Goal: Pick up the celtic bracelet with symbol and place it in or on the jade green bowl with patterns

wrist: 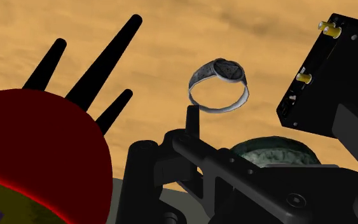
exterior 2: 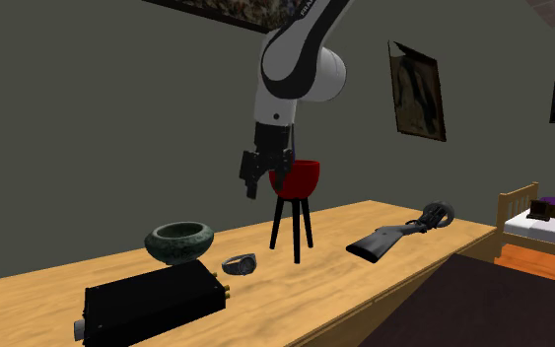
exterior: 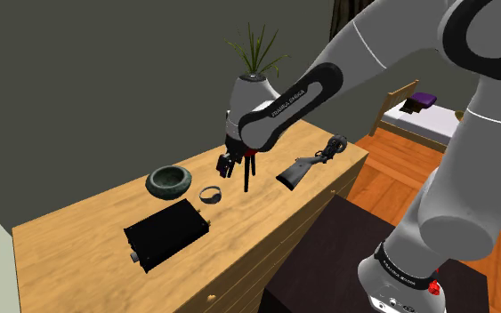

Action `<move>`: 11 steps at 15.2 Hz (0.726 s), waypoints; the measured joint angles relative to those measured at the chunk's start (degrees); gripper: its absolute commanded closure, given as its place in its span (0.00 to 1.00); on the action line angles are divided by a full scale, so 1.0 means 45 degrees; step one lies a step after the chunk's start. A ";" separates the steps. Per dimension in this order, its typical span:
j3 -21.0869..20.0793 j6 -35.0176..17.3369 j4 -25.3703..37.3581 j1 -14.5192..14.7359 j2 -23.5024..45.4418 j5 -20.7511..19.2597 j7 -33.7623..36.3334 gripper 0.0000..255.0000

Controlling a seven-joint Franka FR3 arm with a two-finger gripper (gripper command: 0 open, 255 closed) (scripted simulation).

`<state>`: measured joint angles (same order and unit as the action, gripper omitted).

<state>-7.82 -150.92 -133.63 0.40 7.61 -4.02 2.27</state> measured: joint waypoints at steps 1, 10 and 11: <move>0.0010 -0.0211 0.0271 0.0053 0.0501 -0.0139 0.0099 0.00; 0.0420 -0.1541 0.3458 0.0703 0.5106 -0.1105 0.0581 0.00; 0.0456 -0.1627 0.3860 0.0755 0.5604 -0.1158 0.0567 0.00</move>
<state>-5.76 -158.24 -116.26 3.80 32.83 -9.24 4.82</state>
